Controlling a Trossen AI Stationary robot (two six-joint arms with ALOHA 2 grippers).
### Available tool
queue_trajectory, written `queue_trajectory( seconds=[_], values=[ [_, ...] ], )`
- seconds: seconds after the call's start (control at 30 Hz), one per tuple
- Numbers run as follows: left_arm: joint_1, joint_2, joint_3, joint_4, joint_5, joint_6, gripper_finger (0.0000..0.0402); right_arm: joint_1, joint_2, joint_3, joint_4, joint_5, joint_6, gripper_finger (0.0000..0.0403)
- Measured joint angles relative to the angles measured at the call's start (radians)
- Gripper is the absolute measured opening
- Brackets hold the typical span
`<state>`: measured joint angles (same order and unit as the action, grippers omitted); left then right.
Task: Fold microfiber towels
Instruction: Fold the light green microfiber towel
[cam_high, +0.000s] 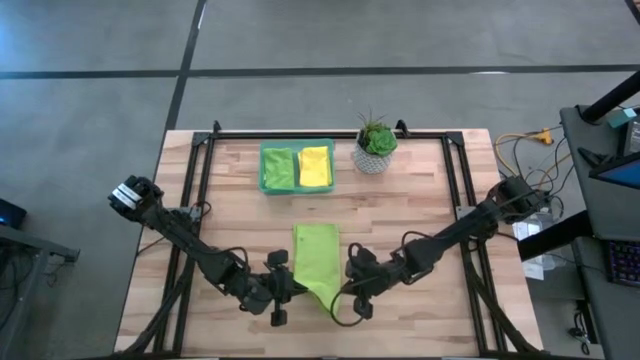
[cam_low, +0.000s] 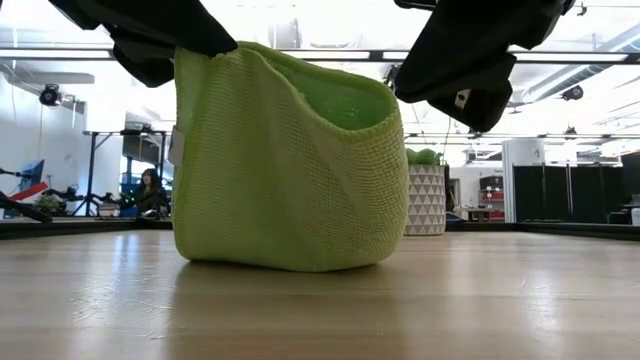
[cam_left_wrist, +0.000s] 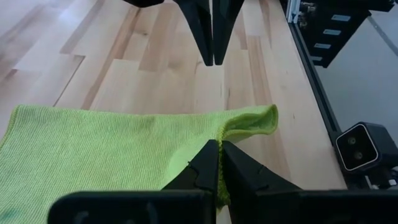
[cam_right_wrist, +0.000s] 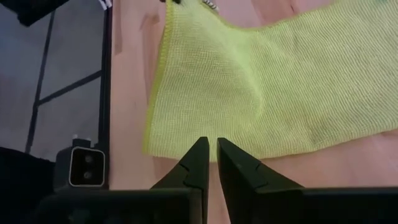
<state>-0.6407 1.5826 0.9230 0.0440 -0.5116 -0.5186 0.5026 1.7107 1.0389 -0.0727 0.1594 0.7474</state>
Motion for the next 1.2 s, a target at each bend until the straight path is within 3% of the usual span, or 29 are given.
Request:
queue_trajectory(
  seconds=[0.5,0.7,0.9,1.2],
  values=[
    [0.000,-0.007,0.000,0.001,0.008,0.000,0.0000,0.014,0.000,-0.001,0.025,-0.001,-0.055,0.0029],
    [0.000,-0.009,0.000,0.000,0.009,-0.001,0.0000,0.049,0.000,-0.002,0.087,0.035,-0.182,0.0040],
    [0.017,-0.009,0.000,0.000,0.008,-0.082,0.0000,0.090,0.001,-0.001,0.086,0.211,-0.315,0.0091],
    [0.058,-0.009,0.000,0.000,0.001,-0.164,0.0000,0.099,0.027,-0.002,0.084,0.227,-0.381,0.0198]
  ],
)
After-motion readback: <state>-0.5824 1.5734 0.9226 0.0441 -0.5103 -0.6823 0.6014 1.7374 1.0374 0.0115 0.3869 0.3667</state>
